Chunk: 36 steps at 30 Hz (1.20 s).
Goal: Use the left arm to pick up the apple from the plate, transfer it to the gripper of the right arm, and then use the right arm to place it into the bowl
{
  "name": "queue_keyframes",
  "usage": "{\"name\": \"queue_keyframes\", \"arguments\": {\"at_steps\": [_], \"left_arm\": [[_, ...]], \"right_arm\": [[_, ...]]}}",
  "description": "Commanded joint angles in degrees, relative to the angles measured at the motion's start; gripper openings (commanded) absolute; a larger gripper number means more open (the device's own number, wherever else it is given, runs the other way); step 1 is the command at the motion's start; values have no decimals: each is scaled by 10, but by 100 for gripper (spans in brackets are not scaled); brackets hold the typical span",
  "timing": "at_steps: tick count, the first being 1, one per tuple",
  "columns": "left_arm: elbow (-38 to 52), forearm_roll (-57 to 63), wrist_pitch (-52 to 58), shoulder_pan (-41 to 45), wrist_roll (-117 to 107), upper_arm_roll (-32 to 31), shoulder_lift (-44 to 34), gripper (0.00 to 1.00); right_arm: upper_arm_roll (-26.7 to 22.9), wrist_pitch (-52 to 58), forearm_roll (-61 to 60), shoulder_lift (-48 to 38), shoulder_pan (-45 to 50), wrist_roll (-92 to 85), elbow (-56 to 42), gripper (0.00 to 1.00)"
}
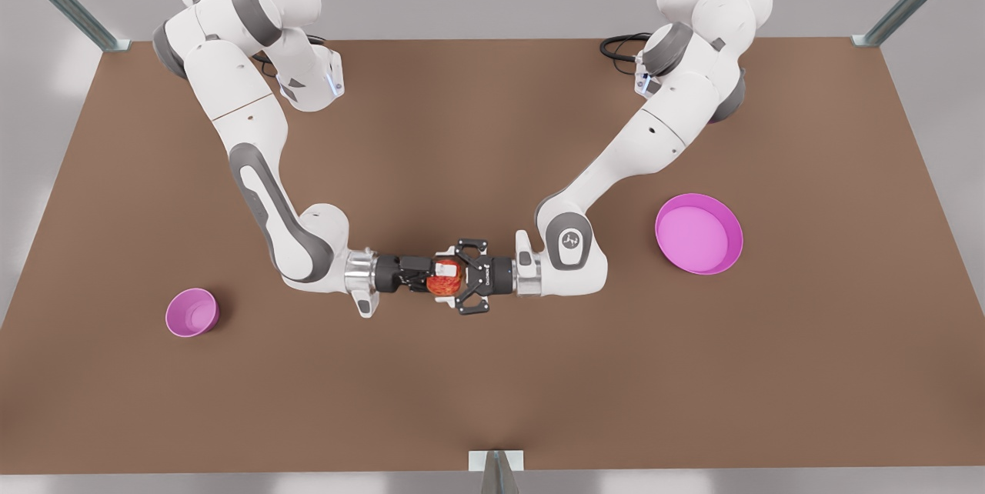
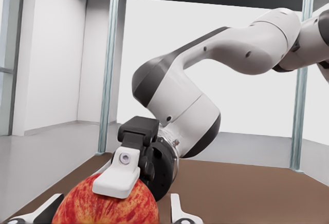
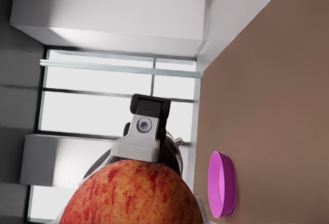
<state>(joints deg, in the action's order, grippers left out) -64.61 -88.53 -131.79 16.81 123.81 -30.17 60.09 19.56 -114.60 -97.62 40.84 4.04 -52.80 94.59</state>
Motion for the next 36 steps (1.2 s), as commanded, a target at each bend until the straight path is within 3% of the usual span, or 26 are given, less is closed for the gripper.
{"name": "queue_keyframes", "arguments": {"at_steps": [1, 10, 13, 14, 17, 19, 22, 23, 24, 25, 28, 32, 36], "left_arm": [[0, 1, 2, -1, 0, 0, -2, 100], [-4, 18, 2, -16, -11, 23, -2, 100], [-64, 329, 86, -158, -330, 27, -80, 100], [-66, 502, 154, -219, -486, 27, -117, 100], [-63, 838, 312, -303, -778, 27, -226, 100], [-61, 1024, 393, -303, -907, 33, -293, 100], [-61, 1028, 490, -299, -1205, 64, -400, 100], [-79, 1006, 493, -256, -1225, 124, -447, 100], [-147, 923, 460, -185, -1224, 259, -509, 100], [-204, 892, 450, -157, -1219, 301, -538, 100], [-201, 896, 447, -145, -1218, 316, -537, 100], [-180, 897, 447, -138, -1223, 315, -523, 100], [-180, 897, 449, -129, -1225, 315, -522, 100]], "right_arm": [[0, 2, 5, -1, -1, -20, 0, 61], [5, 47, 103, -5, -104, -14, 14, 61], [5, 112, 163, -3, -175, -11, 14, 61], [4, 136, 184, -1, -203, -10, 14, 61], [-2, 184, 238, 1, -263, -11, 11, 61], [-2, 201, 267, 1, -301, -12, 9, 61], [-3, 250, 313, 2, -359, -17, -8, 62], [-5, 261, 324, 3, -373, -17, -13, 62], [-6, 264, 334, 6, -382, -12, -30, 62], [-22, 276, 345, 14, -383, -13, -48, 62], [-58, 337, 373, 94, -382, -10, -166, 63], [-96, 338, 412, 126, -382, -13, -245, 63], [-107, 327, 450, 129, -381, -31, -252, 63]]}}
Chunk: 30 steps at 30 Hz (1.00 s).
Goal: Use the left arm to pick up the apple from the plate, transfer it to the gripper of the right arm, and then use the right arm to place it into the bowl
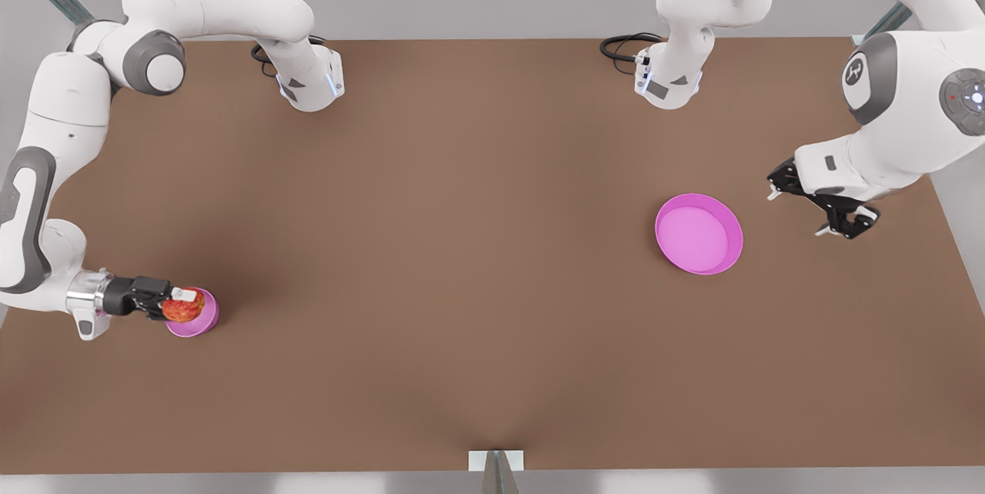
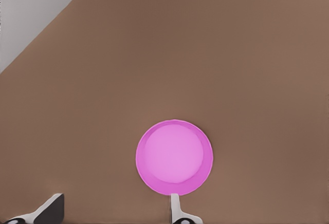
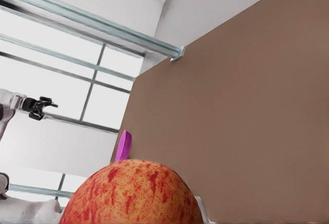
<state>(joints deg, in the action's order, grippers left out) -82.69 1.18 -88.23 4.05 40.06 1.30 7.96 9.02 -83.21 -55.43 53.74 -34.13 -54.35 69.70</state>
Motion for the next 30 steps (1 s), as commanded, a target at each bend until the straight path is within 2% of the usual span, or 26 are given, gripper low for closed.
{"name": "queue_keyframes", "arguments": {"at_steps": [1, 8, 20, 26, 28, 30], "left_arm": [[1, 0, 12, -2, -387, 0, 0, 100], [1, 0, 14, 0, -387, 0, 0, 100], [1, 0, 14, -1, -387, 0, 0, 100], [1, 0, 14, -1, -388, 0, 0, 100], [1, -1, 14, -2, -388, 0, 0, 100], [1, -1, 14, -1, -388, 0, 0, 100]], "right_arm": [[-3, 5, 37, 3, 0, -21, -4, 63], [-4, -89, 103, 24, 4, -76, -22, 63], [6, -143, 300, 18, 12, -106, -60, 63], [6, -158, 330, 19, 14, -110, -58, 63], [6, -158, 331, 19, 14, -110, -57, 65], [6, -157, 336, 19, 14, -110, -57, 74]]}}
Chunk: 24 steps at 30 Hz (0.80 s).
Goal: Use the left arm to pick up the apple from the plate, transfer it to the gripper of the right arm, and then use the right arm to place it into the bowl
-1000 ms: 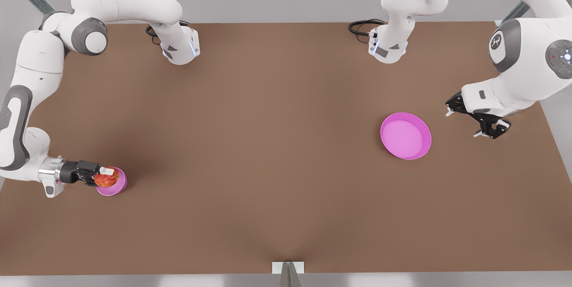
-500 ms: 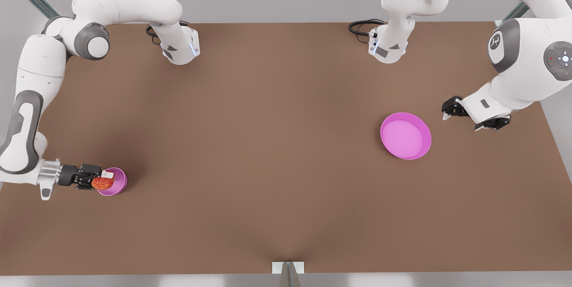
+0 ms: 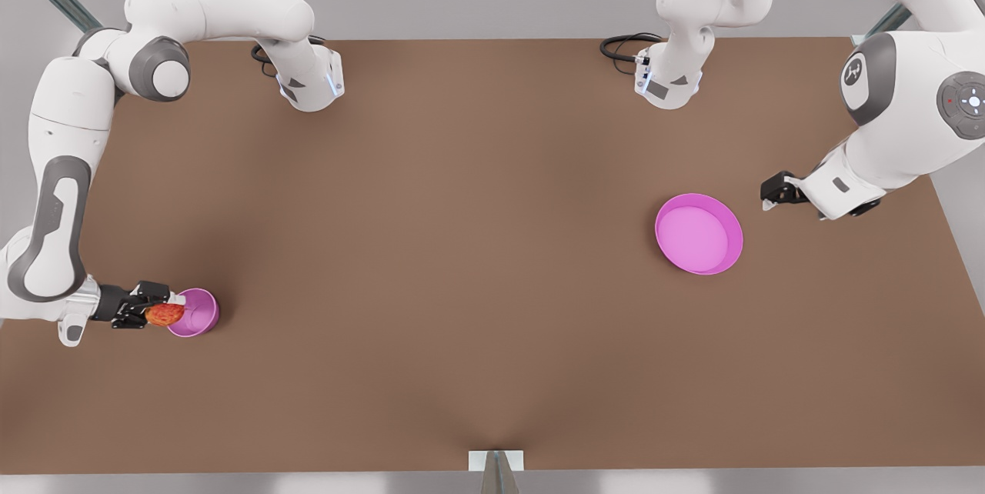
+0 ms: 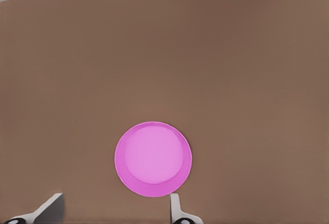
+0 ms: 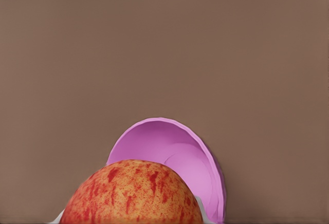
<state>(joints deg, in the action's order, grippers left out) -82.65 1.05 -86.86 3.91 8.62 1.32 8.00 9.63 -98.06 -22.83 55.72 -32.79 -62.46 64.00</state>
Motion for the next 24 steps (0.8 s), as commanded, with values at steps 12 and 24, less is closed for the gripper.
{"name": "queue_keyframes", "arguments": {"at_steps": [12, 24], "left_arm": [[0, 0, 0, 0, -74, 0, -1, 100], [1, 1, -3, 0, -76, 0, 4, 100]], "right_arm": [[5, 21, 217, -213, 135, 243, -1, 100], [-94, 38, 262, -471, 365, 711, 209, 100]]}}
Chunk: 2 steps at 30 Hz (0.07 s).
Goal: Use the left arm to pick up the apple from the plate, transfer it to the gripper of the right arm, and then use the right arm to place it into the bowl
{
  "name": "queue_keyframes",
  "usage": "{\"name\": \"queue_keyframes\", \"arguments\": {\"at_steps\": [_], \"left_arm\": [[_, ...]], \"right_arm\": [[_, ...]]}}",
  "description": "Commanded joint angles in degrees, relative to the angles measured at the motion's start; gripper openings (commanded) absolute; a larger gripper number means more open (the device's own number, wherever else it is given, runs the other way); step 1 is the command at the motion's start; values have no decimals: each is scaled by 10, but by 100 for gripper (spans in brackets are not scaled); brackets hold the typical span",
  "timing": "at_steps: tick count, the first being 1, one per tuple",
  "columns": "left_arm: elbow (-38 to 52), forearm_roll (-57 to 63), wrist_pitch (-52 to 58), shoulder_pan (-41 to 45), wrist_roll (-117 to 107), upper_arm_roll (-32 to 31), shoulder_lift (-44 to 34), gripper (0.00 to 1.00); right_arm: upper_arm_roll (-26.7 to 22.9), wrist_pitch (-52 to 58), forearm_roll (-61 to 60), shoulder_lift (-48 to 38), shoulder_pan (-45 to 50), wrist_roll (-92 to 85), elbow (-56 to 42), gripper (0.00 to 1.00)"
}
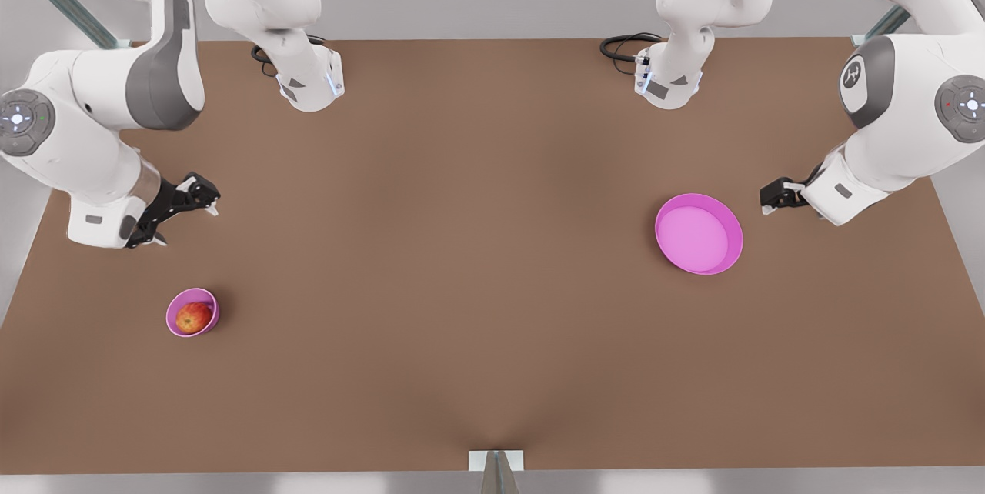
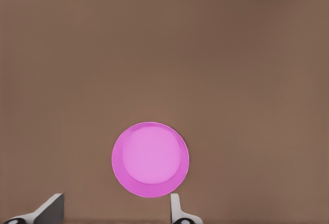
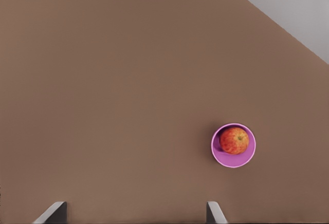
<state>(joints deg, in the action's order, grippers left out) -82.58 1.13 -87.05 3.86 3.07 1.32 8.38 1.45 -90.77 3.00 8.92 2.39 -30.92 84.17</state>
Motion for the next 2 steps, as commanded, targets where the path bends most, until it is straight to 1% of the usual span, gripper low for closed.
{"name": "queue_keyframes", "arguments": {"at_steps": [1, 2], "left_arm": [[1, 0, -1, 0, -21, 0, 0, 100], [1, 0, -1, 0, -21, 0, 0, 100]], "right_arm": [[-11, -51, -10, -3, 11, 424, 13, 100], [-11, -52, -11, -3, 10, 426, 14, 100]]}}
